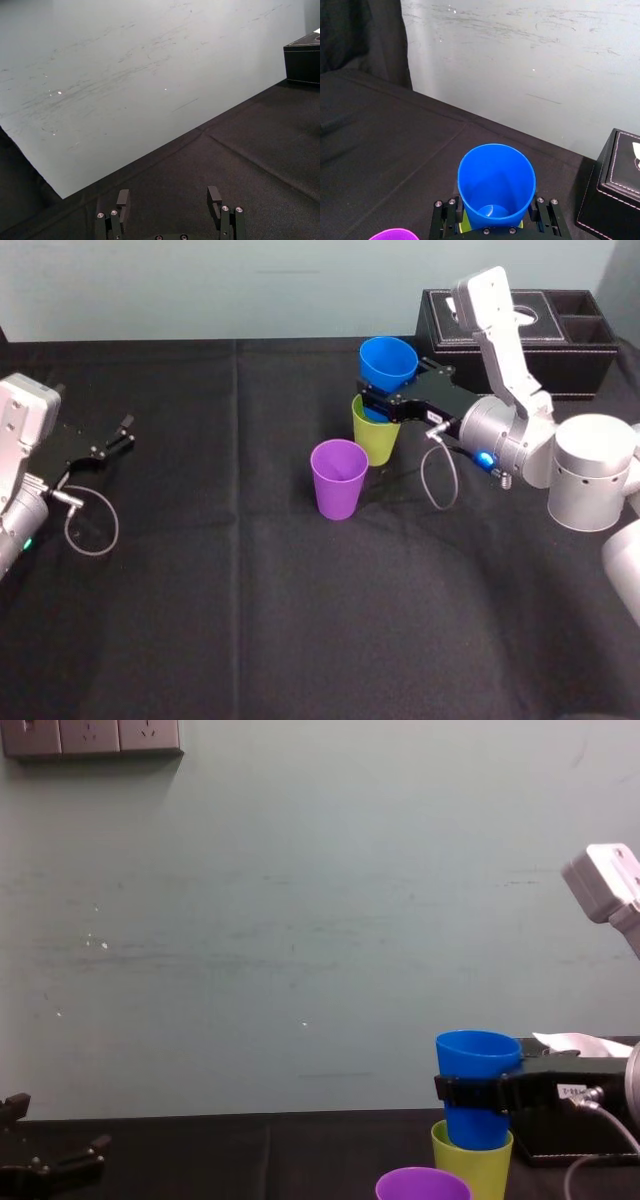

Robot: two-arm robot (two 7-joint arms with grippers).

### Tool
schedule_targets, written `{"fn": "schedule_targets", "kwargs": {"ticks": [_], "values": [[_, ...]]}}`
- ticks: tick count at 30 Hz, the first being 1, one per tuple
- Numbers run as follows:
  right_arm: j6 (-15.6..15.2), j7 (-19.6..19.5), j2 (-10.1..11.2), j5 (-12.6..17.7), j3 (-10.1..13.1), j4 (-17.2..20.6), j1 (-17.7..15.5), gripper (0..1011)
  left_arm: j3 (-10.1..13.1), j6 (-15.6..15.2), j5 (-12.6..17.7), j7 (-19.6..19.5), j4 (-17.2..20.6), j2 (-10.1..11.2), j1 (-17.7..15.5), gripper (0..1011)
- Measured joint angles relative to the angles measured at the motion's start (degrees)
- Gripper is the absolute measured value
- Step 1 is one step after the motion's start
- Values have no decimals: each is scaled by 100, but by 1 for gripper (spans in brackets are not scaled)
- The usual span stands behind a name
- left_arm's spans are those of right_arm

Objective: Stack the three plastic cups sequentially using one hand.

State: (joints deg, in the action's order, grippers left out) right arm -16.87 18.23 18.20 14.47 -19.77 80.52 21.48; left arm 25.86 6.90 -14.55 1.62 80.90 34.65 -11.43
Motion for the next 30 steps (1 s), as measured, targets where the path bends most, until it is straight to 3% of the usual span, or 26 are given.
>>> {"fn": "schedule_targets", "kwargs": {"ticks": [16,21,24,30], "values": [[11,25,-23,-11,1,-41,1,720,0,0,0,0,0,0,0,1010],[11,26,-21,-11,3,-36,0,820,0,0,0,0,0,0,0,1010],[11,27,-19,-10,4,-34,-2,939,1,0,0,0,0,0,0,1010],[9,27,-16,-9,4,-31,-5,1000,0,0,0,0,0,0,0,1010]]}}
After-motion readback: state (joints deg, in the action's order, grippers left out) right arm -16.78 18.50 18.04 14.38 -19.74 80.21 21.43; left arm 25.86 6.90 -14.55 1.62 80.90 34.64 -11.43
